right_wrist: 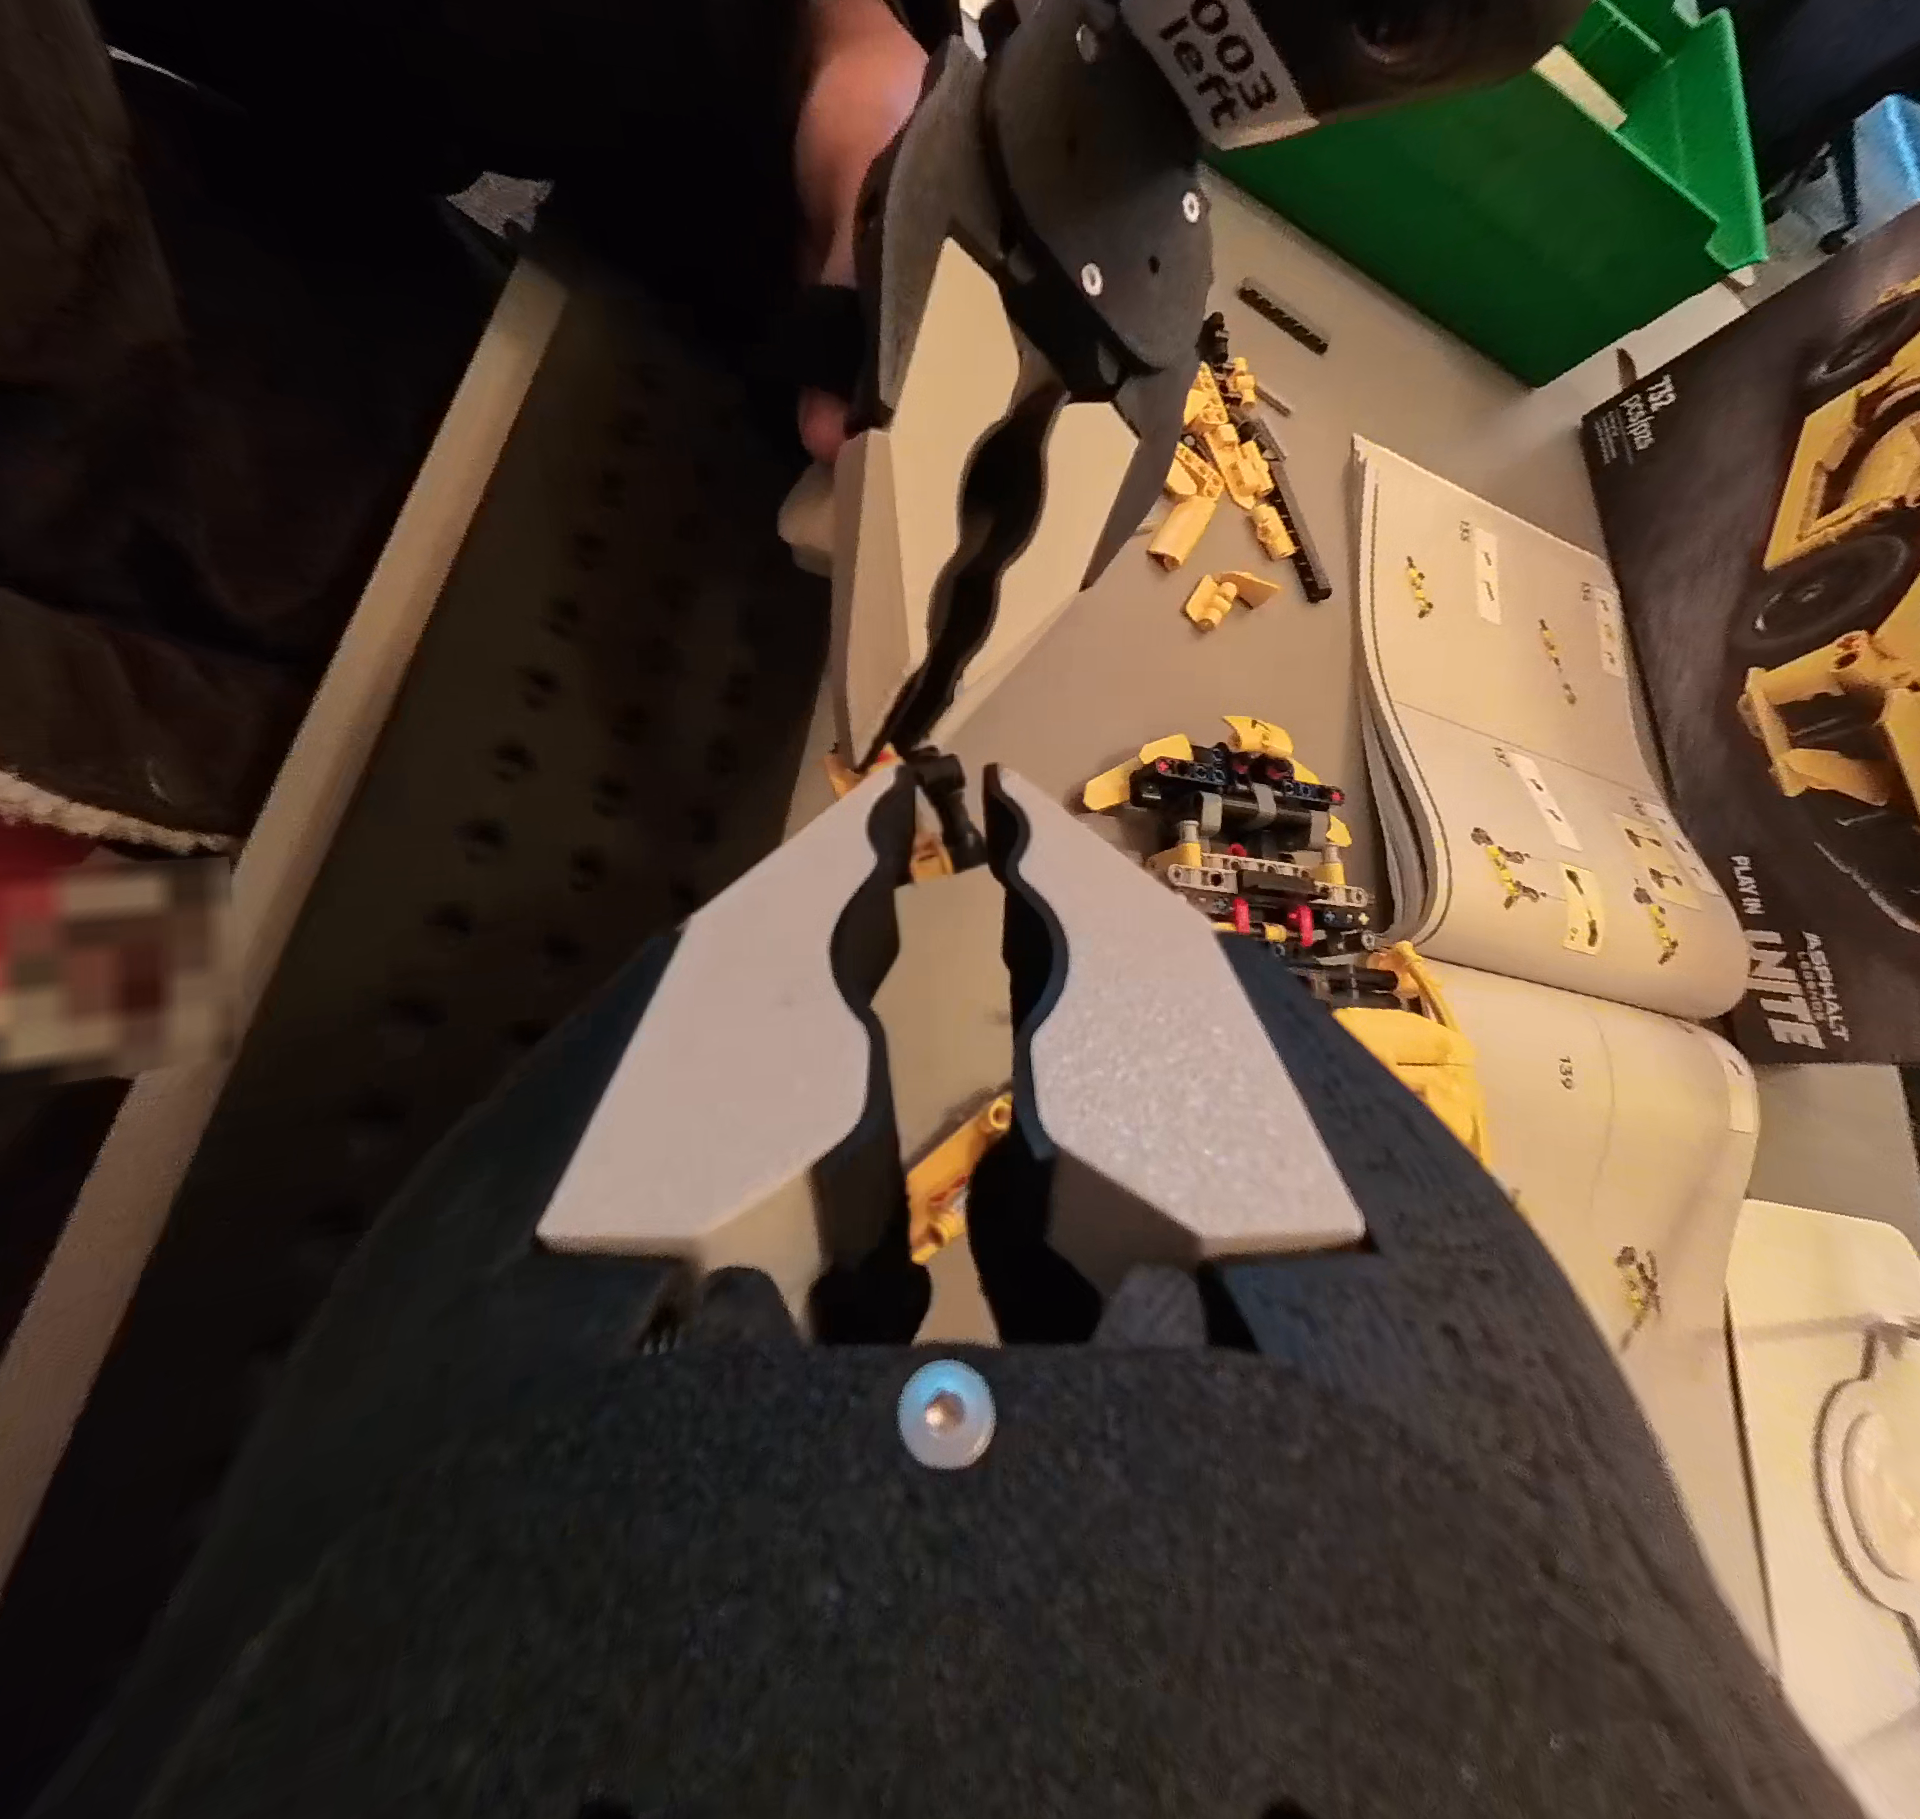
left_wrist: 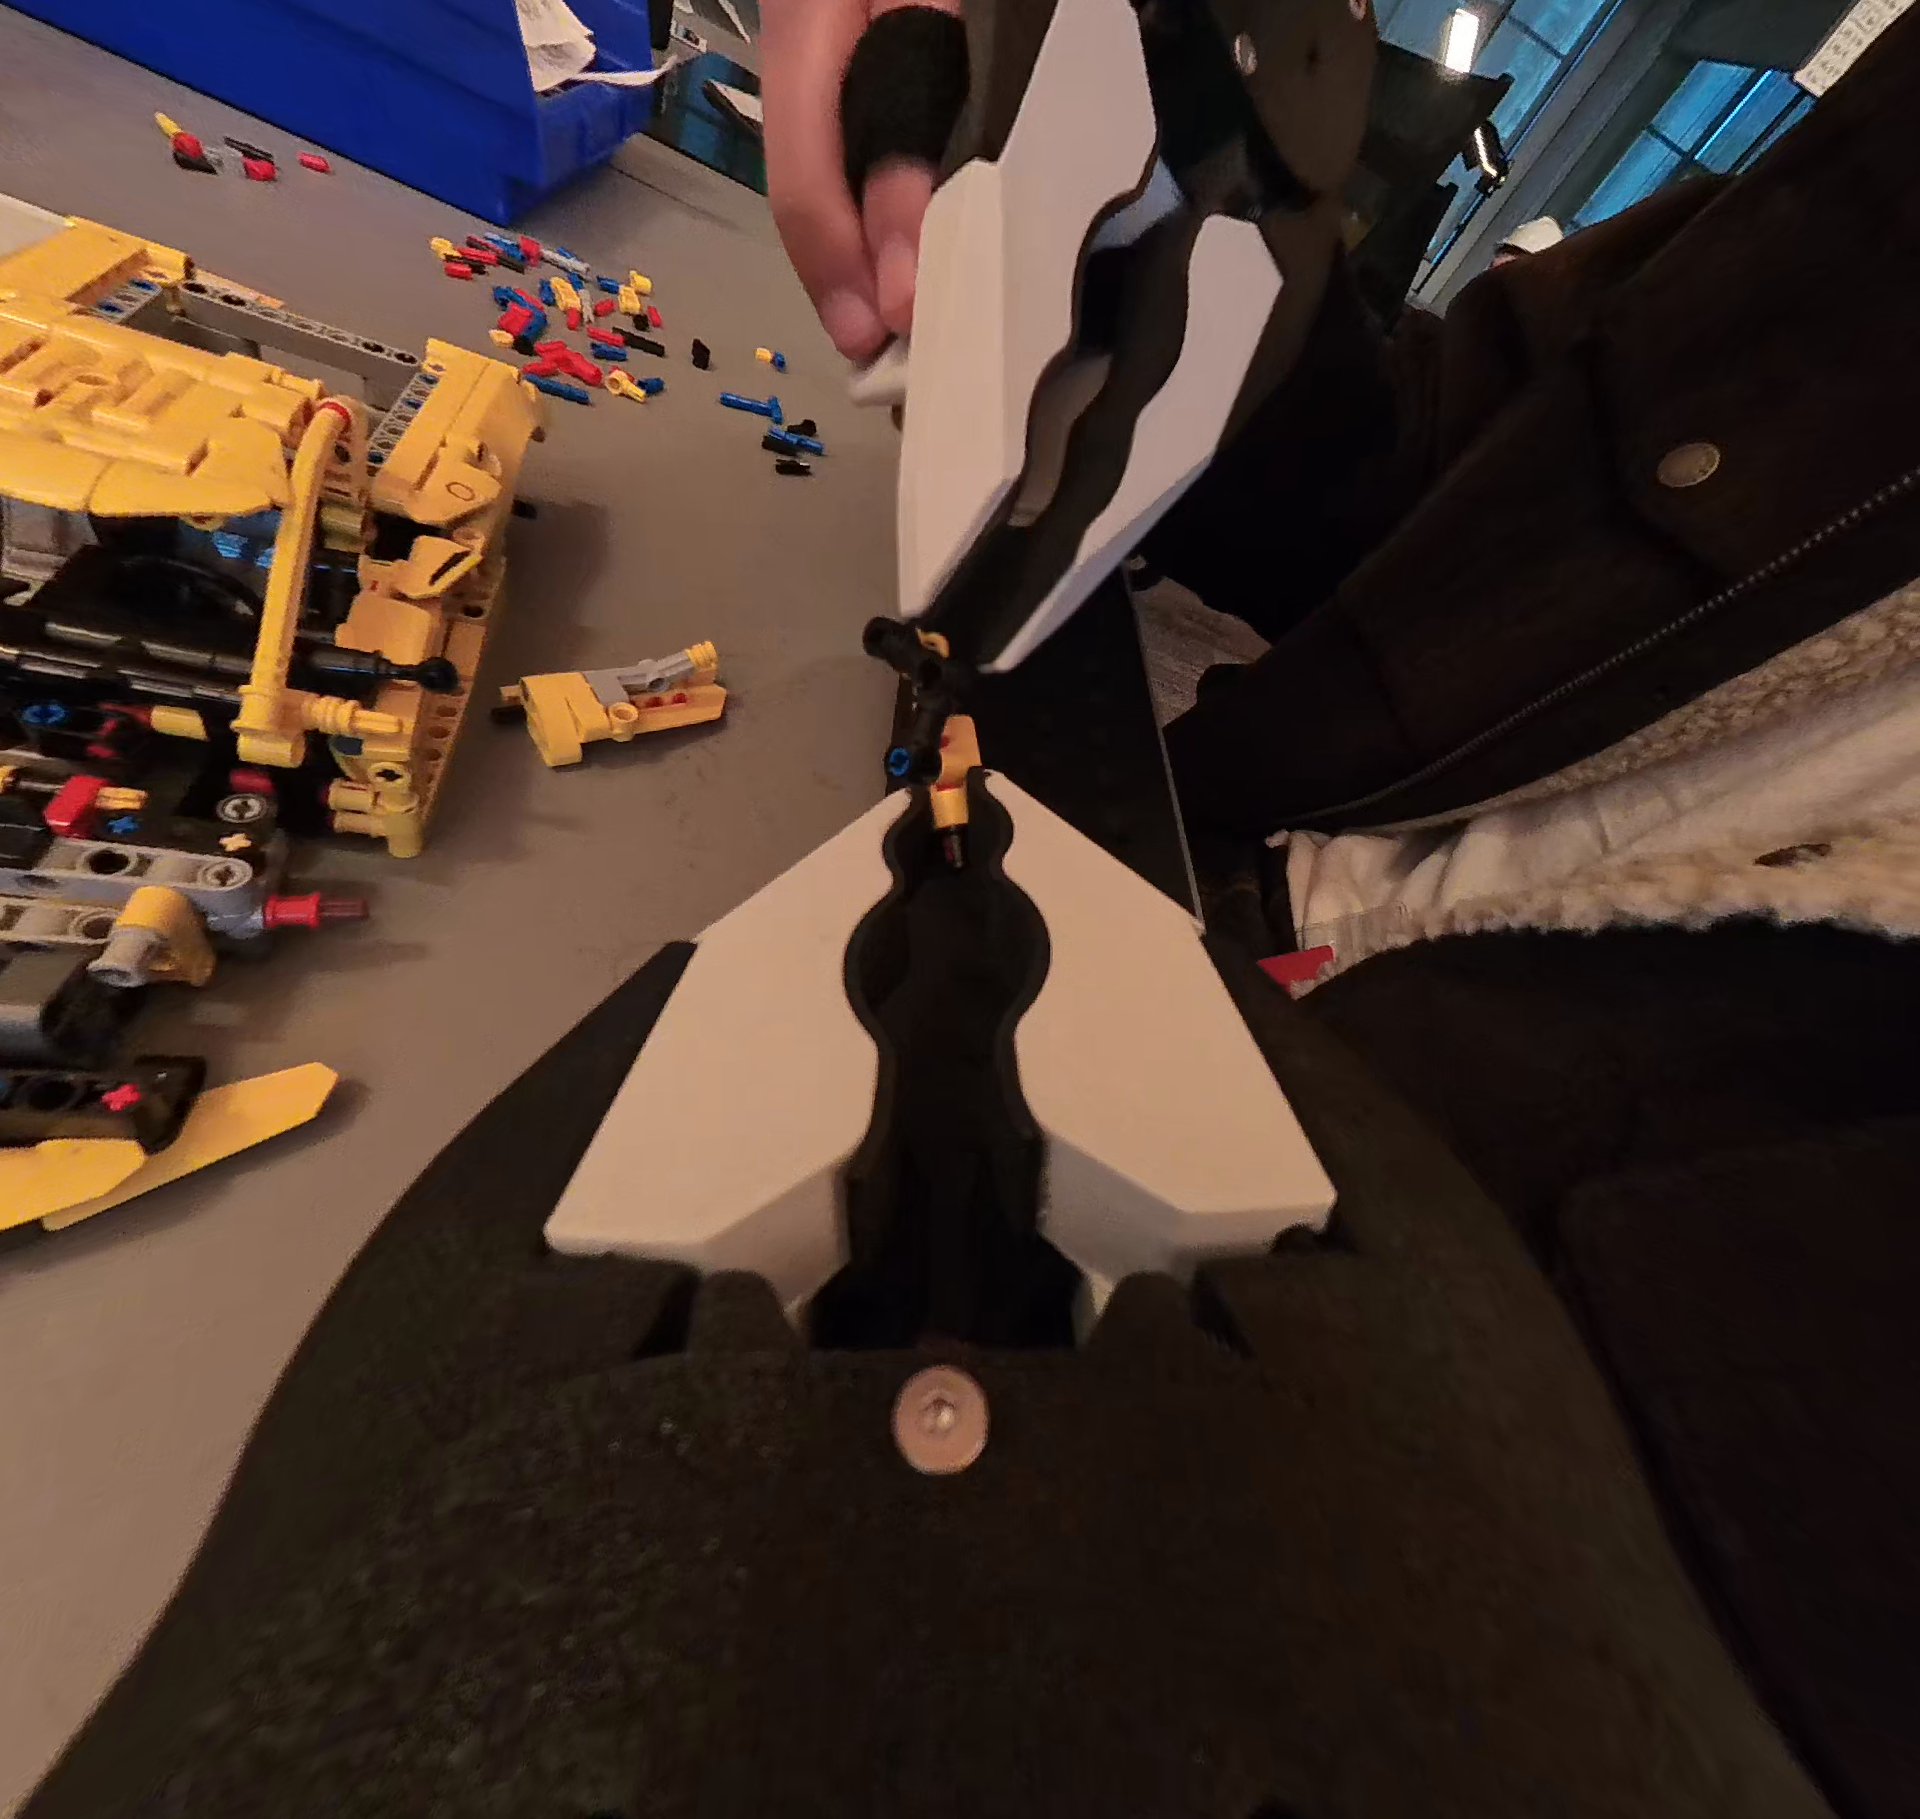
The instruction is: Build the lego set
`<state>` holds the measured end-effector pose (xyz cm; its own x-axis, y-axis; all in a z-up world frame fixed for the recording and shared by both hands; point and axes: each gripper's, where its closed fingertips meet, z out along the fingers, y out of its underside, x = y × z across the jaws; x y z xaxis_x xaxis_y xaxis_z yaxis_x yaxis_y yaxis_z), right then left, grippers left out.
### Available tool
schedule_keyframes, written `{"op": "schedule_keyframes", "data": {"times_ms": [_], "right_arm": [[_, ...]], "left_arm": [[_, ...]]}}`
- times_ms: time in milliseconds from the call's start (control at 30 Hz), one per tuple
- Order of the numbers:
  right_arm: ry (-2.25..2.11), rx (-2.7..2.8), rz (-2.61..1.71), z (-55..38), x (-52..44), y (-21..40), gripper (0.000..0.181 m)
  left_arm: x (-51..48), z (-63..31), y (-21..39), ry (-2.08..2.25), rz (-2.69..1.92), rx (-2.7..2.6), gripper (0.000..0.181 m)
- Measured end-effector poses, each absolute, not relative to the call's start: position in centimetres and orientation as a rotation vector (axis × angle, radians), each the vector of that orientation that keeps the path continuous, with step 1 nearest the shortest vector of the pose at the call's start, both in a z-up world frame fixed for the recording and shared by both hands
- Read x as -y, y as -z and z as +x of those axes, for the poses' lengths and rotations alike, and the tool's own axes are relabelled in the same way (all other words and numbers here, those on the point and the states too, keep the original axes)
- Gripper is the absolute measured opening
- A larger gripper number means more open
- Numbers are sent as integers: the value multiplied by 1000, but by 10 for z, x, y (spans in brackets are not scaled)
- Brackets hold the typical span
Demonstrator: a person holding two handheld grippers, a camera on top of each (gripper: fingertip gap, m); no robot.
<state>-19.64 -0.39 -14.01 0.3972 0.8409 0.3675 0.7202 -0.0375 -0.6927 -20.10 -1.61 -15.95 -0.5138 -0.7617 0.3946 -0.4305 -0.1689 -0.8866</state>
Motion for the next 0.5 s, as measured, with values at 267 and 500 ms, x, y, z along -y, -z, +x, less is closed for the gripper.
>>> {"op": "schedule_keyframes", "data": {"times_ms": [267,500], "right_arm": [[-210,1399,-1797,-203,7,150,9],[-459,1265,-1826,-197,7,143,6]], "left_arm": [[22,-204,161,1728,-1342,-1865,6],[16,-204,149,1753,-1292,-1778,7]]}}
